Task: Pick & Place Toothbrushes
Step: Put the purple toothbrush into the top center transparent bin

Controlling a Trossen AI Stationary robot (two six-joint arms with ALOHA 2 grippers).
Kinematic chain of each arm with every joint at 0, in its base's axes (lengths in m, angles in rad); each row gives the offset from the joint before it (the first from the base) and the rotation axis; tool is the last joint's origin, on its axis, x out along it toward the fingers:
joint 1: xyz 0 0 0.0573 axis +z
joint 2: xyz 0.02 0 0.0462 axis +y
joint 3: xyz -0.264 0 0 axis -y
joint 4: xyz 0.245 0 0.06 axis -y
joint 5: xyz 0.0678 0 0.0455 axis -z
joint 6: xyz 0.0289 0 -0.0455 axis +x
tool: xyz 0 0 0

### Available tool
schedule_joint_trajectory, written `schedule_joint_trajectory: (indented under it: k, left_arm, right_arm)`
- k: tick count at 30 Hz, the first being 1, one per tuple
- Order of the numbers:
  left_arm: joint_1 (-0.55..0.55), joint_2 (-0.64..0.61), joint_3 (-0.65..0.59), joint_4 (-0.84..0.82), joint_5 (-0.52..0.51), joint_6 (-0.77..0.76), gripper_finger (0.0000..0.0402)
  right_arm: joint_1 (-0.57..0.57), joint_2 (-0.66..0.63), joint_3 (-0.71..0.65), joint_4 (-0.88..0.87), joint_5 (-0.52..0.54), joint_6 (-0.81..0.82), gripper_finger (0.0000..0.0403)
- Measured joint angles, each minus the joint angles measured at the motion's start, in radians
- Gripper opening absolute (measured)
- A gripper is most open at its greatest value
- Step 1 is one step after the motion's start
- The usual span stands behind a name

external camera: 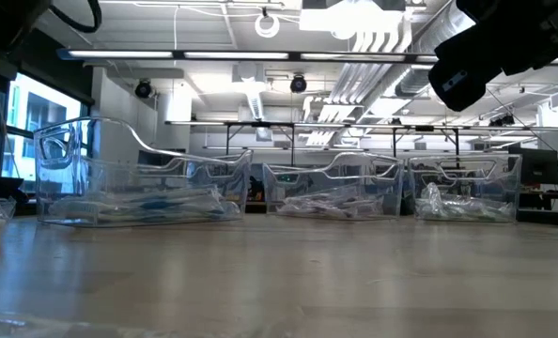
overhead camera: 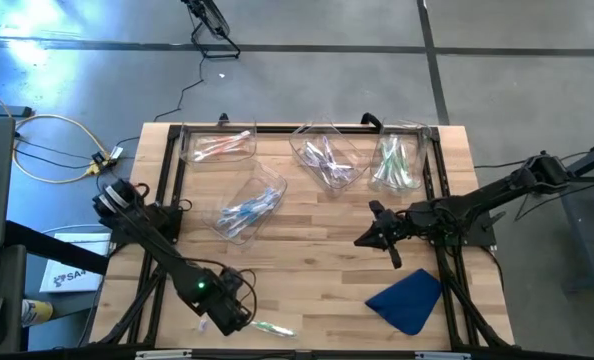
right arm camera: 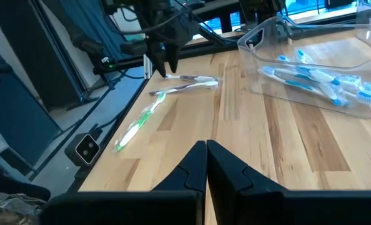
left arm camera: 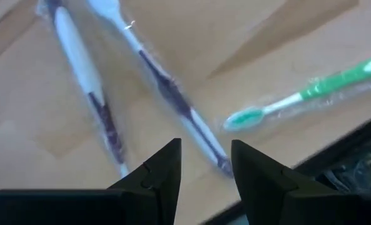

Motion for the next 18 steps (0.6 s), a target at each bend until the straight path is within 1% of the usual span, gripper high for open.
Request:
schedule_joint_trajectory:
  k: [2,8,11,18]
  left_arm:
    - [0.000,0.017,0.000,0.006,-0.018,-0.001,0.0135]
    - [0.000,0.056,0.000,0.054,-0.021,-0.004,0.0135]
    - [0.000,0.062,0.000,0.031,-0.022,-0.025,0.0135]
    - [0.001,0.077,0.001,0.040,-0.026,-0.026,0.0135]
  right_arm:
    - [0.000,0.000,0.000,0.000,0.000,0.000,0.0003]
    - [0.000,0.000,0.000,-0.002,0.005,0.000,0.0003]
    - [0.000,0.000,0.000,0.000,0.004,0.000,0.0003]
    - [0.000,0.000,0.000,-0.001,0.004,0.000,0.0003]
